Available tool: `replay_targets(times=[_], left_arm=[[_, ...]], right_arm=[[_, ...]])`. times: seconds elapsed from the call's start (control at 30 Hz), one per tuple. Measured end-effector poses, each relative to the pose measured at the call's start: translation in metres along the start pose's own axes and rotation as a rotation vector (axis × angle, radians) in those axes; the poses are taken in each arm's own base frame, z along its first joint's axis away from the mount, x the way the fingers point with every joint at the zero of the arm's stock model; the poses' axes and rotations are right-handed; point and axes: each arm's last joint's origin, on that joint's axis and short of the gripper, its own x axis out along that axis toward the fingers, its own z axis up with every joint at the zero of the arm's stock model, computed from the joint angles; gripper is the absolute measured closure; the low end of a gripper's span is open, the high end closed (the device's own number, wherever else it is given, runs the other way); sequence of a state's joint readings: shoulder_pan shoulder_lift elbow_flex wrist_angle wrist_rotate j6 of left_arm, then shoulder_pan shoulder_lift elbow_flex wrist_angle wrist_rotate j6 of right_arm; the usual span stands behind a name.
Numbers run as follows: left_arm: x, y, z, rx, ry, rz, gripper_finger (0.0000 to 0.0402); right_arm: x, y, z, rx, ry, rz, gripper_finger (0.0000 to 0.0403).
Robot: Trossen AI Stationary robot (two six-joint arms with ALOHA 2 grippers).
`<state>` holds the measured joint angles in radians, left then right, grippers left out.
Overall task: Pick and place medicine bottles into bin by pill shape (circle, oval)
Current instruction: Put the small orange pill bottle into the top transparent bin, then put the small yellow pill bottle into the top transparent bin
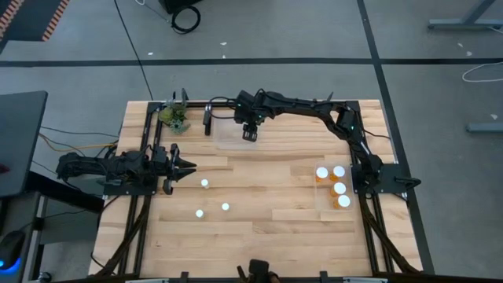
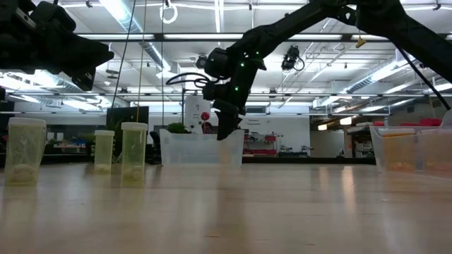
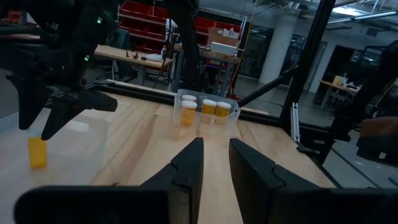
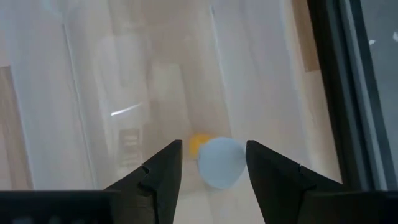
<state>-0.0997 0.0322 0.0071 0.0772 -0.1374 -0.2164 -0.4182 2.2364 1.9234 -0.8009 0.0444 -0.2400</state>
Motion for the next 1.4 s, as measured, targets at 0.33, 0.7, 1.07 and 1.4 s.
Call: replay_targets(times=[0.33,0.7,1.07,1.4], left_arm=[[0.0,0.0,0.0,0.0,0.0,0.0,0.0314],[0.0,0.0,0.0,0.0,0.0,0.0,0.0312],[0.0,0.0,0.0,0.0,0.0,0.0,0.0319],[0.0,0.0,0.0,0.0,0.0,0.0,0.0312]], right_arm=[[-0.018,0.007,0.014,-0.022,-0.034,-0.002,0.0218],[-0.034,0.05,0.031,-0.122,-0.081,0.022,0.0218],[-0.04,0.103,0.037,-0.169,-0.11,0.056,0.0218],[-0.051,0.163,0.04,-0.143,-0.162,0.123,0.0218]])
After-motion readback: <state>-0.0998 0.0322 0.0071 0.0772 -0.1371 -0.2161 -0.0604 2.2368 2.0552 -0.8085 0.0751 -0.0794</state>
